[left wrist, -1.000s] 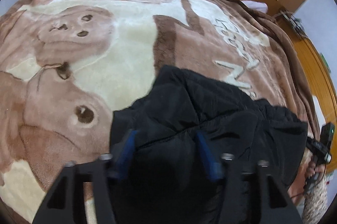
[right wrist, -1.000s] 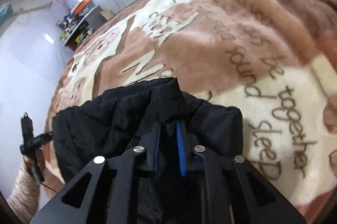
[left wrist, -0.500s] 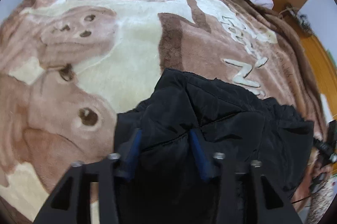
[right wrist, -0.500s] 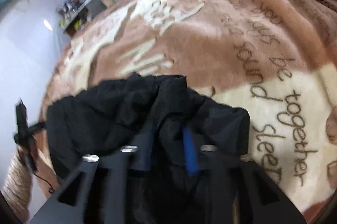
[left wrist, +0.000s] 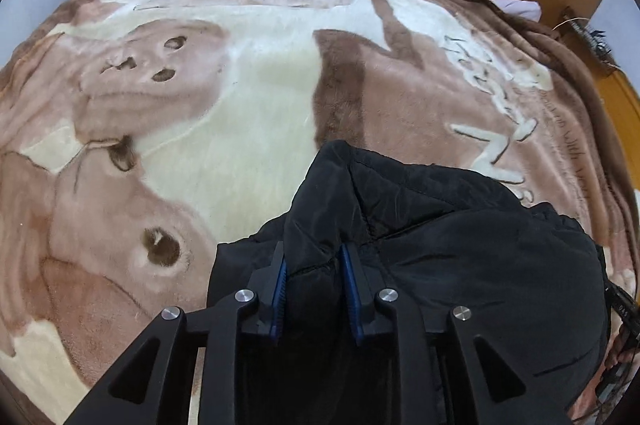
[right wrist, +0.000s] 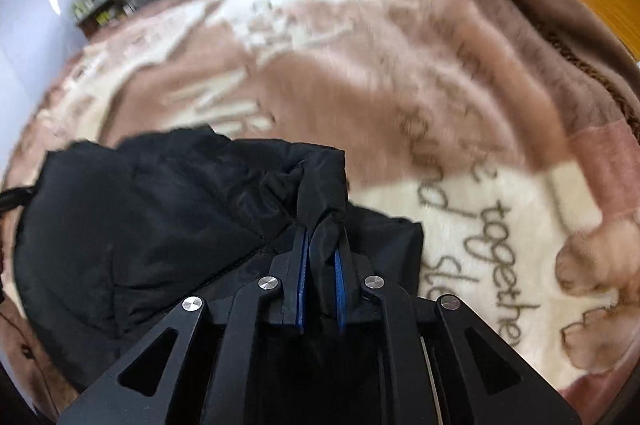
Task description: Fold large clothes
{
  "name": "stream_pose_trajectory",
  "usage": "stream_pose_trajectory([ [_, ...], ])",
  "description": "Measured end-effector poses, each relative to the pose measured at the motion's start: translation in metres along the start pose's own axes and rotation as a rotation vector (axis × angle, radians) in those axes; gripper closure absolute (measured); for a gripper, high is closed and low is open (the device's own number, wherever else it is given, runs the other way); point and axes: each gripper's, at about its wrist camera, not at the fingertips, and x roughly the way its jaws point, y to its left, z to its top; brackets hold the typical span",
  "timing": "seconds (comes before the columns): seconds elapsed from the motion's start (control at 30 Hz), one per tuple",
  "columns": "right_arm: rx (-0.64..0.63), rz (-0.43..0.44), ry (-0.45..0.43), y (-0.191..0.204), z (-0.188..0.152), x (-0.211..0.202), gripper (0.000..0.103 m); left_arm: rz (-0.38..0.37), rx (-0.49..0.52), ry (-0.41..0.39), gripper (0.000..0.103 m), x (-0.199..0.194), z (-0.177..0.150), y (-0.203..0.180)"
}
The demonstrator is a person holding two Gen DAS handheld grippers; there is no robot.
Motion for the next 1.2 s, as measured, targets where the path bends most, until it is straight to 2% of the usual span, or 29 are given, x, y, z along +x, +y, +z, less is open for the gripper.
stream_pose_trajectory([
  [0.1,0.025,-0.004,0.060,-0.003,0.003,0.011,0.086,0.054,0.045,0.034,0.071,0.005,0.002,-0.005],
  [0.13,0.040,0.007,0.080,-0.004,0.004,0.011,0.083,0.053,0.042,0.040,0.070,0.005,0.003,-0.005],
  [0.2,0.083,-0.010,0.063,-0.010,0.005,-0.001,0.076,0.038,0.014,0.034,0.067,-0.007,0.004,-0.002],
  [0.23,0.116,-0.023,0.038,-0.013,0.006,-0.012,0.067,0.021,-0.002,0.015,0.066,-0.017,0.004,0.001],
  [0.33,0.150,-0.002,-0.102,-0.012,-0.001,-0.060,0.058,-0.014,-0.026,-0.069,0.058,-0.051,-0.002,0.009],
  [0.37,0.124,-0.025,-0.170,-0.006,-0.005,-0.081,0.057,-0.004,-0.029,-0.109,0.057,-0.066,-0.007,0.009],
  [0.47,0.017,-0.043,-0.270,0.028,-0.013,-0.116,0.051,-0.005,0.024,-0.193,0.044,-0.103,-0.025,-0.007],
  [0.53,-0.036,-0.022,-0.302,0.051,-0.016,-0.125,0.046,-0.050,0.057,-0.221,0.027,-0.117,-0.037,-0.024],
  [0.57,-0.060,0.009,-0.305,0.065,-0.020,-0.126,0.043,-0.071,0.086,-0.210,0.024,-0.117,-0.044,-0.037],
  [0.67,-0.109,0.069,-0.234,0.097,-0.023,-0.104,0.040,-0.083,0.171,-0.149,0.023,-0.097,-0.059,-0.074],
  [0.7,-0.125,0.062,-0.209,0.107,-0.025,-0.092,0.040,-0.081,0.199,-0.124,0.023,-0.084,-0.062,-0.086],
  [0.73,-0.135,0.063,-0.188,0.115,-0.026,-0.078,0.040,-0.067,0.210,-0.110,0.023,-0.076,-0.063,-0.092],
  [0.8,-0.138,0.058,-0.125,0.123,-0.026,-0.049,0.040,0.001,0.219,-0.032,0.023,-0.048,-0.069,-0.104],
  [0.93,-0.140,0.022,-0.029,0.123,-0.031,-0.004,0.040,0.053,0.209,0.002,0.021,-0.017,-0.069,-0.104],
  [1.03,-0.156,0.014,0.023,0.119,-0.030,0.015,0.039,0.107,0.283,0.039,0.021,0.007,-0.073,-0.111],
  [1.1,-0.159,-0.008,0.081,0.119,-0.028,0.033,0.039,0.092,0.247,0.077,0.021,0.019,-0.073,-0.108],
  [1.2,-0.145,-0.044,0.118,0.124,-0.027,0.048,0.039,0.085,0.217,0.118,0.021,0.034,-0.068,-0.103],
])
